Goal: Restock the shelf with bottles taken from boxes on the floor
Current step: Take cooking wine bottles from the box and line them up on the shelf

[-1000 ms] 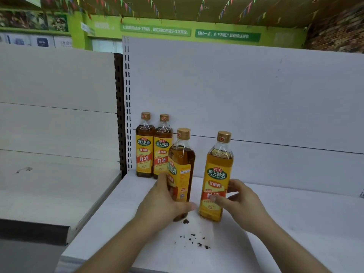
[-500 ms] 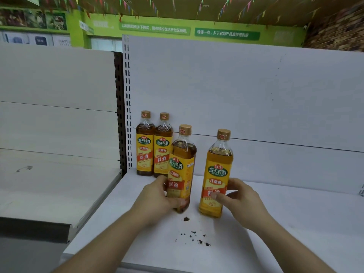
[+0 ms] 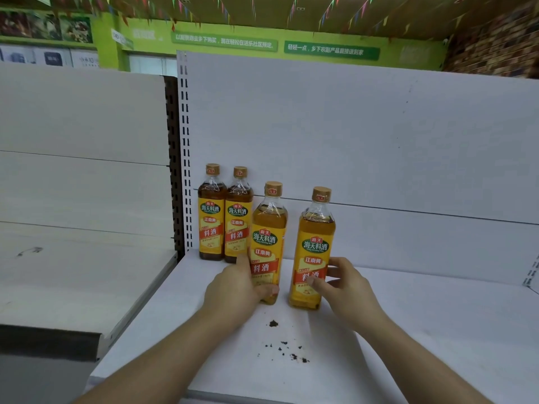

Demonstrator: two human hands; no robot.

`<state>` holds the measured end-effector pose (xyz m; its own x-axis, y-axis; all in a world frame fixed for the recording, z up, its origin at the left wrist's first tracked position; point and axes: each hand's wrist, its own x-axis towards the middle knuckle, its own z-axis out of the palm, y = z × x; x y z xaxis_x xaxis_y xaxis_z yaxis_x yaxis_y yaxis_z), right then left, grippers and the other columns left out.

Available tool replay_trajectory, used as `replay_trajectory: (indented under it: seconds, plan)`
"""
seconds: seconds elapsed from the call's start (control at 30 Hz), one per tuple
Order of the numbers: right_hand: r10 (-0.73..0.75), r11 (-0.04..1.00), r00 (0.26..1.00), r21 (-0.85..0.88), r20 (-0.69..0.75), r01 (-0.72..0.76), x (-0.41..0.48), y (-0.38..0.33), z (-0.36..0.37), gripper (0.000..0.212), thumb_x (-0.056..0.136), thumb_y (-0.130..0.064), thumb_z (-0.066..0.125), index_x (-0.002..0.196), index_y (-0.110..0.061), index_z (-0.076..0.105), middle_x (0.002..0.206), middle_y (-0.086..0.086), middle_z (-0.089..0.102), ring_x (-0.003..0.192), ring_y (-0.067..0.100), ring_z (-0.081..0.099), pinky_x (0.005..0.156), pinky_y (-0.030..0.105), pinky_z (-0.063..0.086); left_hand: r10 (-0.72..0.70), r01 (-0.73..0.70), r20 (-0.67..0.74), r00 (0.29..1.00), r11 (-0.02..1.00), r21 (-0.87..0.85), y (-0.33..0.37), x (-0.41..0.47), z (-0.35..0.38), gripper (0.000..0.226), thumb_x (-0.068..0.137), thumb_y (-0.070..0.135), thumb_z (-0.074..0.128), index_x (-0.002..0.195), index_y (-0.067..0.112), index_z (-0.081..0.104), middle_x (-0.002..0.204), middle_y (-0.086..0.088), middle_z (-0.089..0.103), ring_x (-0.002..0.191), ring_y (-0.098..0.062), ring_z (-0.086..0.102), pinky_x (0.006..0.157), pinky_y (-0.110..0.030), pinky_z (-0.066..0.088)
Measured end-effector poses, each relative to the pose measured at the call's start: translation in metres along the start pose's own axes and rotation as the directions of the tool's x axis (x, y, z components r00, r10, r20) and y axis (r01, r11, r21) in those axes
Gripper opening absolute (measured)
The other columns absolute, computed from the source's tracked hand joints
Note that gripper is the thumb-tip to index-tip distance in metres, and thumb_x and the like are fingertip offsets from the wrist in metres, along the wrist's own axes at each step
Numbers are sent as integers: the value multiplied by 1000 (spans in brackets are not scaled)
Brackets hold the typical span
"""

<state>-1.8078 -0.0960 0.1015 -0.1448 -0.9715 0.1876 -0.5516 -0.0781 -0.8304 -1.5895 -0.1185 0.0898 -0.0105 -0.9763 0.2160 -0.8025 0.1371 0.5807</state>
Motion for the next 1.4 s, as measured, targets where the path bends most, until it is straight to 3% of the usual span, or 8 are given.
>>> replay_trajectory:
  seconds: [0.17,0.3,0.5,1.13,1.4]
  plan:
    - [1,1000,1000,-28,5,-1,-2,2,8,59,96,-34,70,146,-29,40,126,-10,60,86,1,62,61,9,45,11,-11,-5,1000,998,54,3,2,3,69,86,63,69,135,23,39,131,2,63,114,-23,65,86,-37,54]
    - [5,999,1000,-47,5,-5,0,2,11,60,97,-36,69,148,-29,39,133,-6,62,93,7,64,67,13,50,21,-22,18,1000,998,61,1,4,5,53,95,56,61,134,23,44,129,3,65,112,-21,65,87,-36,54]
    - [12,998,1000,-56,19,-11,9,0,14,60,98,-37,67,150,-28,37,136,-5,61,101,13,66,84,29,57,24,-24,28,999,999,22,-1,9,8,48,99,50,59,136,23,45,131,4,65,116,-21,65,92,-38,54]
    - [8,992,1000,-125,-17,-10,38,3,32,57,99,-38,65,148,-25,39,135,-4,64,108,18,68,91,36,59,41,-44,36,999,997,66,-6,39,19,42,102,45,56,135,21,48,131,0,65,117,-24,63,93,-39,53]
    - [24,971,999,-238,-37,-32,59,0,42,47,101,-40,62,140,-20,45,134,-2,66,111,21,68,92,39,57,18,-21,44,999,998,63,-11,61,20,32,108,43,40,126,20,54,122,-1,66,110,-21,63,92,-38,55]
